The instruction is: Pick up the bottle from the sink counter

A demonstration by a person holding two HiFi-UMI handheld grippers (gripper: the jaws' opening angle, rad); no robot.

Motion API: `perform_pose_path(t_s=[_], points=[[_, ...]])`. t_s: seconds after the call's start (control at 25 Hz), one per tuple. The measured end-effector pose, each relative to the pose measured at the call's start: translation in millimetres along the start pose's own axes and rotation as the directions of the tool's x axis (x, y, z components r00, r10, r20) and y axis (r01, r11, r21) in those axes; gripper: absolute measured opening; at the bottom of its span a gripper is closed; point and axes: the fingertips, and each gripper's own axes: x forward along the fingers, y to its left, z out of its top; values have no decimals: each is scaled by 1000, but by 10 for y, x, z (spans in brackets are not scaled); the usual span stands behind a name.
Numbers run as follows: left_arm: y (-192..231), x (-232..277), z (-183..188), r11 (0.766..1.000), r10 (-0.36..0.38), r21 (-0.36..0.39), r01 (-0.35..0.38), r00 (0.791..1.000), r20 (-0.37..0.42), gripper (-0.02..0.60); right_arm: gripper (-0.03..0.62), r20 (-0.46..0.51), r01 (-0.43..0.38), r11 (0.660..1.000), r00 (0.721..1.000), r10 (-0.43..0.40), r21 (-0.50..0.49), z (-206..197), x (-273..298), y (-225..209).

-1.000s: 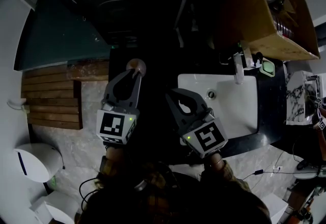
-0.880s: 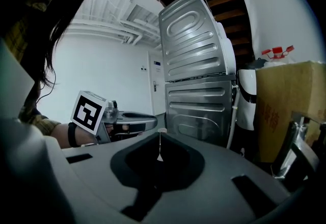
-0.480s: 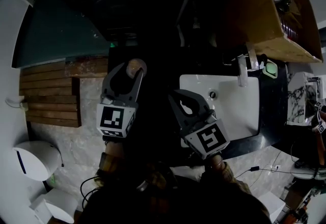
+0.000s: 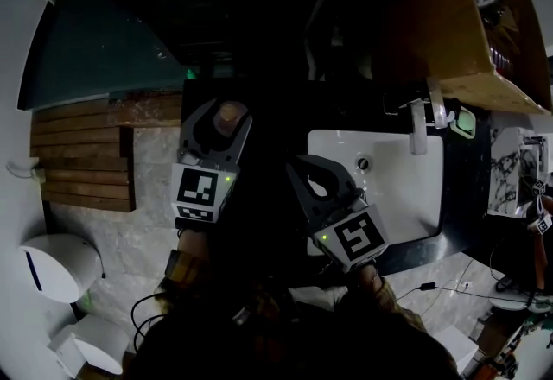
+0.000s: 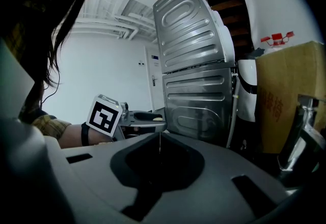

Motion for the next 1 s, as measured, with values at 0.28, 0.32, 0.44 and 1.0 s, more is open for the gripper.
perform_pose_path(t_s=[0.28,0.32,0.44,1.0], points=[[19,110,-115,1000,-8,19,9,1000,-25,198,17,7,-2,1000,1000,2,5,-19,85,-97],[12,124,-137,1000,-9,24,10,999,-31,198,17,7,-1,1000,1000,1,8,-31,88,-111],[12,150,-181,999,-3,36,5,999,-43,198,17,1,-3,1000,1000,3,12,-71,101,-135],[17,159,-174,999,-11,46,12,999,-34,198,17,2,-5,1000,1000,5,16,-98,107,-132]])
